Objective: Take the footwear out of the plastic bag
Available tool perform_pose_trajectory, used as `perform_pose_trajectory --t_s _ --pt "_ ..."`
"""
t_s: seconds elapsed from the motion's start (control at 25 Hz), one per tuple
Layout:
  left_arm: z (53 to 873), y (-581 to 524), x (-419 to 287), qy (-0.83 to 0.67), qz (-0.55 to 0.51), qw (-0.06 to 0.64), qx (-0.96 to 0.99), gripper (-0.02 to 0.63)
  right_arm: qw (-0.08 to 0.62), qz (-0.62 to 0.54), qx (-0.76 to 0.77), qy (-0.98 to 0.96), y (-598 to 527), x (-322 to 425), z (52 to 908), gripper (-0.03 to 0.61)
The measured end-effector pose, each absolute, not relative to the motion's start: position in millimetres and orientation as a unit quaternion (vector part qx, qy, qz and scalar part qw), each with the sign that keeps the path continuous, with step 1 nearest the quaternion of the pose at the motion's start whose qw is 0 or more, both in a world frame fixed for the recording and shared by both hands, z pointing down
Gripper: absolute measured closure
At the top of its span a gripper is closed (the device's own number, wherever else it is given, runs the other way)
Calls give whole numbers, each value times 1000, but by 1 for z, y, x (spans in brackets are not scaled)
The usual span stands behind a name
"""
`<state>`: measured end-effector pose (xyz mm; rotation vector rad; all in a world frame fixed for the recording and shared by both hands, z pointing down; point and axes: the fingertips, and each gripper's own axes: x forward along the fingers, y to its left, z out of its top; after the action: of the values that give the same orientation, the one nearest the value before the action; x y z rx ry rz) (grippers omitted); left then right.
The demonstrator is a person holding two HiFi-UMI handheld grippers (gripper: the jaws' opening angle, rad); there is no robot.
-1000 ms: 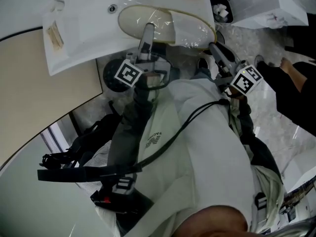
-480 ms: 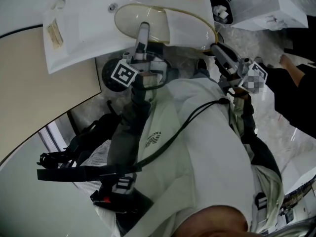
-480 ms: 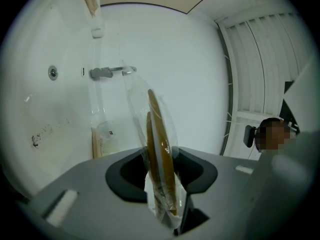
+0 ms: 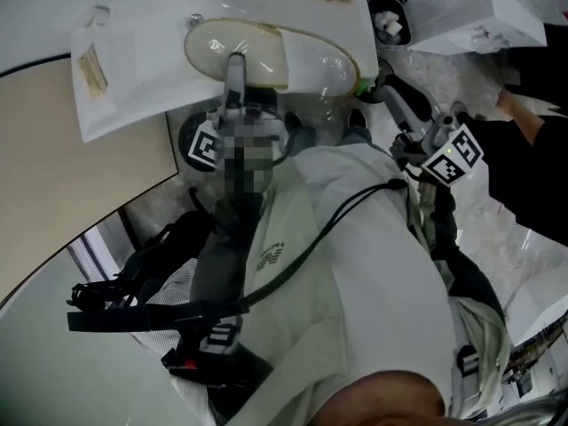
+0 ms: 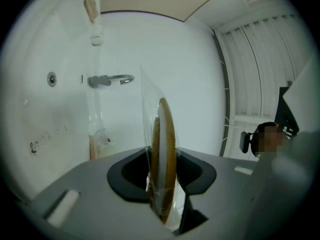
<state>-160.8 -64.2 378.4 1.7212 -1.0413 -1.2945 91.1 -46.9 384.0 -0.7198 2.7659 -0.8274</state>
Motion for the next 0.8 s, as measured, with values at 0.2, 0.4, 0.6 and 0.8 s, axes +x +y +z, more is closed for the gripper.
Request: perform_pose_trajectory --t_s 0.2,0.4,0.6,0.8 --pt "371 -66 -160 -377 -535 377 655 489 23 -252 -178 951 -35 70 391 445" --pt "370 -69 -161 -364 -558 391 635 491 18 -295 -164 941 -24 60 406 442" --pt "369 -68 -152 -349 -550 399 645 491 62 -330 -163 928 -32 58 403 453" --pt "372 -68 -151 -349 -545 404 647 486 48 -359 -136 922 -32 54 408 485"
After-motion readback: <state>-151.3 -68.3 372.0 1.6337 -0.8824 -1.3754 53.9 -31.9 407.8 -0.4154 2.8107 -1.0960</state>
